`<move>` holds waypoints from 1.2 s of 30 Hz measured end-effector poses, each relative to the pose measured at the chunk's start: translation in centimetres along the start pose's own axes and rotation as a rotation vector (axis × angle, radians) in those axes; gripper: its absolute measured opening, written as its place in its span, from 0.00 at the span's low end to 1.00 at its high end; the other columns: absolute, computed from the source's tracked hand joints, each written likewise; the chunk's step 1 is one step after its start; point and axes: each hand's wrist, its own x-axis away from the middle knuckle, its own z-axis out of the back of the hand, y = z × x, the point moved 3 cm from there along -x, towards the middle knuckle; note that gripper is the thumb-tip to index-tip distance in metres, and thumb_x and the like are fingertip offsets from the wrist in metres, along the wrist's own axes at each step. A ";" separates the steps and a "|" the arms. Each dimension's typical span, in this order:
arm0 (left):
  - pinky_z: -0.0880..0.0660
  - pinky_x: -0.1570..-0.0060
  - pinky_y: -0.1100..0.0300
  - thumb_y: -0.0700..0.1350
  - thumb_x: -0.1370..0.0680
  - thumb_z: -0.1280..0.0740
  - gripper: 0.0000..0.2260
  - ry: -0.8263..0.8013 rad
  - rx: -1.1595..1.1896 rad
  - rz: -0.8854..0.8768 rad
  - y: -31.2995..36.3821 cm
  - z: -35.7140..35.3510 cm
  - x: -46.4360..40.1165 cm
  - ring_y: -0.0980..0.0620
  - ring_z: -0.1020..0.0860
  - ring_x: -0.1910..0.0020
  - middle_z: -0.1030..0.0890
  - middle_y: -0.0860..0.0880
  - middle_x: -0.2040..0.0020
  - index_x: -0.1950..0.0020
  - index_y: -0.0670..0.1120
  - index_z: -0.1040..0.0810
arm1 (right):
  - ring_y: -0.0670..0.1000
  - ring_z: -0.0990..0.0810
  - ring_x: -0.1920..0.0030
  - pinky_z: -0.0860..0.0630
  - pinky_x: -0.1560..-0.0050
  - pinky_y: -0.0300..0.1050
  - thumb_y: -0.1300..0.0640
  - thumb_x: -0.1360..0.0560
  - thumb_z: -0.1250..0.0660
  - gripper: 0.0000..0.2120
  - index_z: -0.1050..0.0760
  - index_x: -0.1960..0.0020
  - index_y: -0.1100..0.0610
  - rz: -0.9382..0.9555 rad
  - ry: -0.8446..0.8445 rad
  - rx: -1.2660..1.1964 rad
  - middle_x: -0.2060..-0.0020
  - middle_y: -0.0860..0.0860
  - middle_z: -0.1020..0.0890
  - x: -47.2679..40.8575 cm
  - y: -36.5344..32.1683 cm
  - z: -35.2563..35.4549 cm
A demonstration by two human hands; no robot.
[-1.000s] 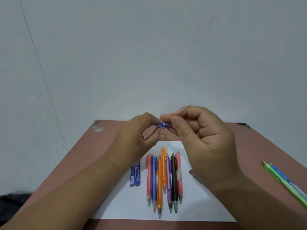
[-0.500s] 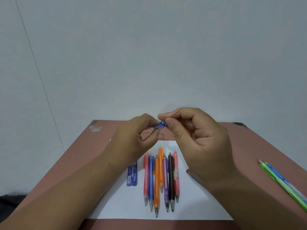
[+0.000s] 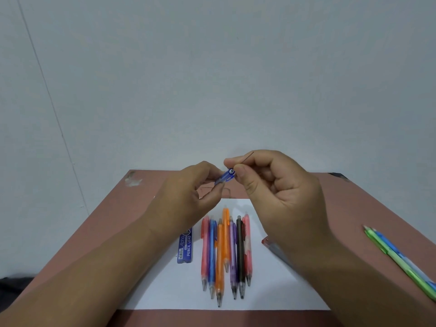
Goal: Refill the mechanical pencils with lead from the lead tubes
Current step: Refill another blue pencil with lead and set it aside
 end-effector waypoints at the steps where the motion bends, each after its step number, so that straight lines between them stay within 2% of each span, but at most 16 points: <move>1: 0.23 0.51 0.70 0.47 0.23 0.28 0.08 -0.004 -0.003 -0.001 0.0 0.0 0.0 0.74 0.23 0.53 0.25 0.72 0.56 0.48 0.59 0.23 | 0.46 0.14 0.47 0.19 0.47 0.39 0.62 0.21 0.31 0.07 0.18 0.45 0.62 -0.003 0.001 -0.009 0.51 0.49 0.13 0.0 0.0 0.0; 4: 0.23 0.51 0.71 0.46 0.23 0.27 0.07 -0.006 -0.016 0.005 -0.2 -0.2 0.0 0.75 0.24 0.54 0.25 0.72 0.56 0.46 0.55 0.20 | 0.46 0.15 0.47 0.19 0.47 0.37 0.61 0.21 0.32 0.07 0.18 0.46 0.61 -0.013 0.004 -0.013 0.51 0.48 0.13 0.0 0.0 0.1; 9: 0.24 0.52 0.72 0.46 0.23 0.27 0.07 -0.017 -0.015 0.002 -0.1 -0.1 0.0 0.75 0.24 0.53 0.25 0.72 0.57 0.46 0.55 0.20 | 0.50 0.14 0.48 0.18 0.48 0.42 0.57 0.21 0.32 0.08 0.18 0.46 0.59 -0.075 0.013 -0.036 0.53 0.48 0.13 -0.1 0.0 0.3; 13: 0.23 0.51 0.71 0.50 0.23 0.29 0.07 -0.016 0.007 0.008 0.0 0.0 -0.1 0.70 0.21 0.51 0.24 0.71 0.56 0.46 0.53 0.19 | 0.50 0.14 0.48 0.17 0.48 0.44 0.55 0.22 0.32 0.09 0.18 0.46 0.57 -0.106 0.014 -0.056 0.54 0.48 0.13 -0.2 0.0 0.2; 22: 0.26 0.48 0.75 0.46 0.23 0.27 0.07 -0.034 0.036 0.034 0.0 -0.1 0.0 0.73 0.22 0.52 0.23 0.70 0.56 0.47 0.55 0.20 | 0.49 0.14 0.49 0.17 0.49 0.43 0.57 0.21 0.32 0.07 0.18 0.46 0.58 -0.132 0.017 -0.048 0.54 0.48 0.13 -0.2 0.0 0.4; 26: 0.23 0.50 0.72 0.46 0.23 0.27 0.07 -0.038 0.022 0.037 0.0 -0.1 0.0 0.68 0.21 0.49 0.22 0.69 0.56 0.45 0.52 0.19 | 0.50 0.14 0.50 0.17 0.49 0.43 0.58 0.22 0.31 0.07 0.18 0.46 0.59 -0.140 0.029 -0.060 0.54 0.49 0.13 -0.3 0.0 0.5; 32: 0.21 0.48 0.65 0.47 0.23 0.28 0.07 -0.059 0.029 0.041 0.1 -0.1 0.0 0.65 0.19 0.50 0.22 0.68 0.55 0.45 0.53 0.19 | 0.50 0.13 0.50 0.17 0.48 0.44 0.56 0.23 0.32 0.08 0.18 0.47 0.58 -0.142 0.036 -0.079 0.55 0.49 0.13 -0.3 -0.1 0.4; 36: 0.22 0.49 0.68 0.47 0.23 0.28 0.08 -0.061 0.054 0.032 0.2 0.0 0.0 0.66 0.20 0.49 0.21 0.69 0.56 0.47 0.58 0.22 | 0.50 0.13 0.50 0.17 0.48 0.43 0.55 0.23 0.32 0.08 0.19 0.47 0.57 -0.142 0.034 -0.074 0.55 0.49 0.13 -0.3 -0.1 0.5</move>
